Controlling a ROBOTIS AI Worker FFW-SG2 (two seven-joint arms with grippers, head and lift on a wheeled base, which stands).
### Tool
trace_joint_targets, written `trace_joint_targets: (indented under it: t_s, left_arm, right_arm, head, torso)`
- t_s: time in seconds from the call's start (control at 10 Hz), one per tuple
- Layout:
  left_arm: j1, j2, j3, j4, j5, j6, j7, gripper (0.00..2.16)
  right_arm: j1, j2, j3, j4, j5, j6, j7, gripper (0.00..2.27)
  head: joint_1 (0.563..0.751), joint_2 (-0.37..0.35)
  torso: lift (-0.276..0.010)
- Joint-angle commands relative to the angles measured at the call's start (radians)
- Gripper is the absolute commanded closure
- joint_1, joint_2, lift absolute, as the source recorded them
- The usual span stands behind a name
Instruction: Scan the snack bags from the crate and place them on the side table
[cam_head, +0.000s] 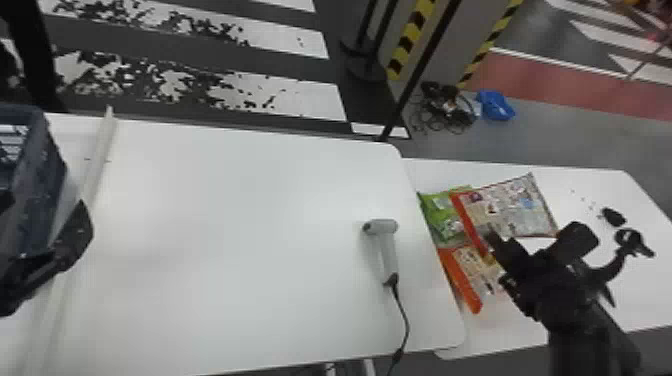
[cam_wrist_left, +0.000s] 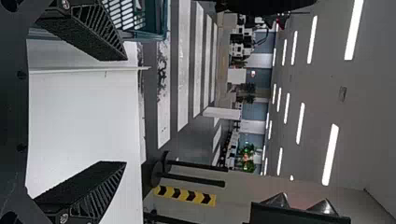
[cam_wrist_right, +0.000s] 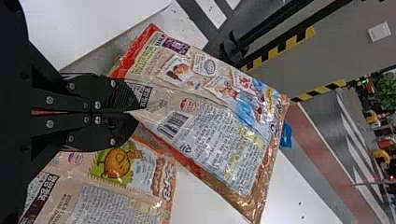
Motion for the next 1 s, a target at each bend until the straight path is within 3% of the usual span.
trace_joint_targets:
  t_s: [0.0, 0.1, 0.5, 0.9]
  left_arm:
    - [-0.002, 0.002, 0.0, -0.003, 0.0, 0.0, 0.0, 0.08]
    - [-0.002, 0.002, -0.002, -0.004, 0.0, 0.0, 0.0, 0.08]
    - [-0.002, 0.005, -0.003, -0.01, 0.0, 0.003, 0.001, 0.08]
    - [0.0, -0.002, -0.008, -0.018, -0.003, 0.006, 0.003, 0.08]
  right_arm:
    - [-0.014, -0.012, 0.0, 0.067, -0.013, -0.006, -0.001, 1.18]
    - [-0.025, -0.017, 0.003, 0.092, -0.013, -0.006, -0.02, 0.07]
    - [0.0, -0.019, 0.011, 0.06, -0.016, -0.034, -0.087, 0.05]
    - [0.152, 0.057, 0.138, -0.319, 0.096, -0.126, -0.138, 0.06]
  head:
    - [0.695, -0.35]
    - [0.695, -0.35]
    - [0.695, -0.35]
    - [0.695, -0.35]
  torso:
    - [-0.05]
    - [-0.05]
    - [-0.05]
    - [-0.05]
